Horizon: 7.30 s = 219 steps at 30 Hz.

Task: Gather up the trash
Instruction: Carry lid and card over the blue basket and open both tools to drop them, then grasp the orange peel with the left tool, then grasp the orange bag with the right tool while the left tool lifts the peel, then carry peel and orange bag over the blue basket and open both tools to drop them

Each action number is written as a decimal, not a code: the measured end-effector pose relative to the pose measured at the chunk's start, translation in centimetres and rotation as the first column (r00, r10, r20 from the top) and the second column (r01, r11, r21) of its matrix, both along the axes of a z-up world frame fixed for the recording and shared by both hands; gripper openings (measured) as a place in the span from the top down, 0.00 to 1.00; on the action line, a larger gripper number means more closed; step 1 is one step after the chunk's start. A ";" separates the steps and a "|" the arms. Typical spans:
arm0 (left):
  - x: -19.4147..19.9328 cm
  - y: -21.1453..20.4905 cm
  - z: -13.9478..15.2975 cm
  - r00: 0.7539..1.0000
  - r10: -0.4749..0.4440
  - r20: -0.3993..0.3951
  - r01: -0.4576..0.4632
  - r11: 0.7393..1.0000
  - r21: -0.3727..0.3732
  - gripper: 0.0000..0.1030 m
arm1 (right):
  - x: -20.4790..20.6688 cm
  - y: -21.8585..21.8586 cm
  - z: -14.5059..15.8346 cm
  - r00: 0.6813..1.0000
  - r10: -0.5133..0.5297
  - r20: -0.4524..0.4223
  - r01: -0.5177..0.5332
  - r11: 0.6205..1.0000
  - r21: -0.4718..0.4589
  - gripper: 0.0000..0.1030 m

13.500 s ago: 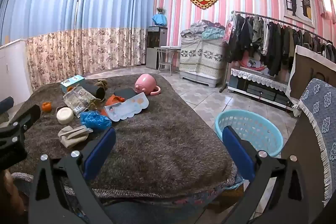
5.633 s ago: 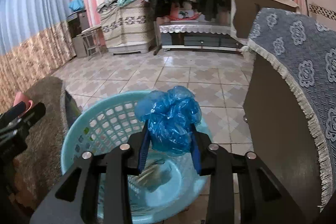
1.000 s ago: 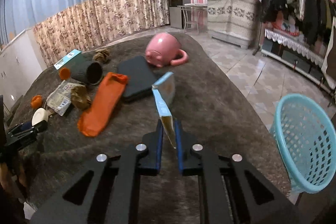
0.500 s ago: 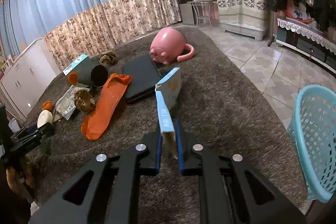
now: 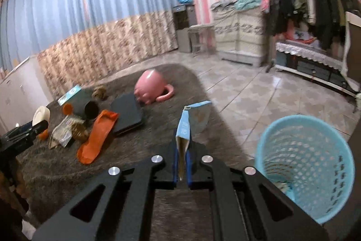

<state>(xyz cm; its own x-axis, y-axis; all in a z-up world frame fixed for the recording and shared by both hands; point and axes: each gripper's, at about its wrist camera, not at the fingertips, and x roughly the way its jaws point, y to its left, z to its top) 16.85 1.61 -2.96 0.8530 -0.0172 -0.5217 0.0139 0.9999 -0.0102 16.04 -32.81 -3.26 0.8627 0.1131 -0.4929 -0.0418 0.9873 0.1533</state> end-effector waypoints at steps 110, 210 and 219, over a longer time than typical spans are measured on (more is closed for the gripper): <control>3.1 15.7 -5.8 0.918 0.364 -0.159 -0.346 0.929 0.129 0.05 | 2.7 2.0 -2.4 0.984 -0.165 -0.064 0.153 0.975 -0.164 0.08; 3.6 -25.1 -0.9 0.892 -0.451 -0.025 0.450 0.892 -0.046 0.74 | -1.5 -16.6 -3.2 0.905 -0.422 -0.051 0.414 0.903 -0.111 0.96; 4.6 -33.4 -3.0 0.829 -0.556 -0.060 0.555 0.831 -0.041 0.73 | -1.3 -18.4 -4.1 0.888 -0.455 -0.070 0.448 0.889 -0.088 0.96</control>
